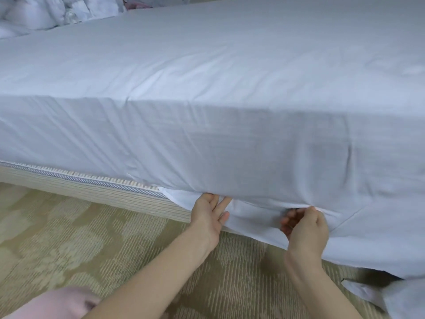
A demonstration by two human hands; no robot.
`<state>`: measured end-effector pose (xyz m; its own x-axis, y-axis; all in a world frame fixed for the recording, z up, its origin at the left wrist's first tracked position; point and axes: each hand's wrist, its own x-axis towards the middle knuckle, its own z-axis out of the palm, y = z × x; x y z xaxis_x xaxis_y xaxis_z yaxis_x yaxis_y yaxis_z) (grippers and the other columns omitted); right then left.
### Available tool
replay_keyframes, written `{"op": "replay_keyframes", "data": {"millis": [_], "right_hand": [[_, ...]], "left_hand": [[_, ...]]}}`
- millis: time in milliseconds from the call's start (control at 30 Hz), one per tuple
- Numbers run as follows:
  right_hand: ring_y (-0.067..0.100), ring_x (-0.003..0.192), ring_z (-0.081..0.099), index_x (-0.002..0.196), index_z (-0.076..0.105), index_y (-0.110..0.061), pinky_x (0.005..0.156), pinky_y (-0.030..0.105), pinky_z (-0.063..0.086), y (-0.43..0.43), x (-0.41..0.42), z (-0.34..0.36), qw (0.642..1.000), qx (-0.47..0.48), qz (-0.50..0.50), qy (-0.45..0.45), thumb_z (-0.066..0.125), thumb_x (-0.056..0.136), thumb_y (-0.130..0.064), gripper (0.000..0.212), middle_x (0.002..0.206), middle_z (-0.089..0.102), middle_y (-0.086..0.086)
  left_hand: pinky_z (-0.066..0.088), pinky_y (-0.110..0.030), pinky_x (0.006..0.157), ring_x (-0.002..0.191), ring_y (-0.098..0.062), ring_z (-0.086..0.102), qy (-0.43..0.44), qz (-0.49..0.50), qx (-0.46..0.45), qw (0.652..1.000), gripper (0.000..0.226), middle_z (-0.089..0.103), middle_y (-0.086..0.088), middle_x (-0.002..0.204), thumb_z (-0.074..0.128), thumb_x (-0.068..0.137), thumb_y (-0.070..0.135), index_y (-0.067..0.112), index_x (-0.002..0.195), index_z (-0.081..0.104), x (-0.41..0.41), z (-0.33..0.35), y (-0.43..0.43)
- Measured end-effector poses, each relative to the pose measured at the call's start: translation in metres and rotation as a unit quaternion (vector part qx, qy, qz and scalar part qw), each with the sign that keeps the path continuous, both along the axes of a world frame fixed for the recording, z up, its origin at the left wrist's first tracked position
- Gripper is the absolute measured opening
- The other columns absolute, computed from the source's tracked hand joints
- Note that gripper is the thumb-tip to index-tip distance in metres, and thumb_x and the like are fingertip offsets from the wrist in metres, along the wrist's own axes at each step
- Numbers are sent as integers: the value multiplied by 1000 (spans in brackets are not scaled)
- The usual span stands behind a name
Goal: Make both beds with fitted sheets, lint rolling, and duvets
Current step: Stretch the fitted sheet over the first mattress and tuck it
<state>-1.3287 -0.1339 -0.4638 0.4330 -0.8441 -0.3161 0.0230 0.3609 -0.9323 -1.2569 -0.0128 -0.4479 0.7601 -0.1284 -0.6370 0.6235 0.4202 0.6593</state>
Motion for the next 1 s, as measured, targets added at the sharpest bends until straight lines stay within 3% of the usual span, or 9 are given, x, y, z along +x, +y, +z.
{"op": "replay_keyframes", "data": {"millis": [200,367,433,567,700,800,900,1000], "right_hand": [[22,56,47,63,47,-11,57,33,40,-1,-10,-3,997,-60,4,43,35,96,-12,35,63,55,7],[20,54,46,61,51,-6,57,30,43,-10,-23,3,997,-56,1,58,38,87,-5,29,61,57,7],[18,54,47,61,52,-6,59,28,45,-16,-22,7,999,-33,-3,43,38,87,-3,30,53,59,3],[10,39,46,62,48,-8,47,20,45,-24,-18,10,1000,19,-21,12,39,87,-3,27,40,54,-5],[17,52,42,61,46,-9,54,24,41,-25,-20,7,1000,2,-18,0,39,85,-1,27,54,51,4],[17,51,49,63,46,-7,56,24,48,-23,-22,6,1000,12,10,-14,37,88,1,28,56,54,7],[14,51,65,73,53,-3,56,21,57,-25,-30,3,989,118,56,-68,40,95,-6,25,58,67,6],[28,76,72,91,56,6,70,33,58,-38,-34,9,972,189,109,-83,45,89,0,13,85,70,25]], "left_hand": [[41,-35,89,102,-16,65,12,-101,-61,993,22,62,4,125,40,95,10,17,103,59,6,-2,22],[36,-40,99,114,-28,58,69,-90,-122,986,30,60,-10,127,37,98,18,6,115,57,15,8,37],[35,-41,101,122,-31,52,90,-63,-160,981,43,55,-17,132,31,101,29,-1,126,51,17,12,39],[27,-43,111,133,-31,42,80,-35,-218,972,53,47,-19,141,26,103,35,-2,139,39,13,9,33],[23,-42,114,136,-29,37,73,-30,-237,968,49,47,-17,141,25,104,29,-1,138,42,13,-1,27],[21,-43,116,138,-28,35,75,-28,-262,962,47,46,-16,141,28,104,28,-1,137,43,12,-4,22],[24,-43,115,134,-30,40,59,-54,-225,971,41,52,-16,135,30,104,24,0,130,49,15,-2,17],[29,-44,112,124,-34,51,45,-109,-155,981,36,64,-18,111,32,103,21,-2,108,60,22,1,14]]}}
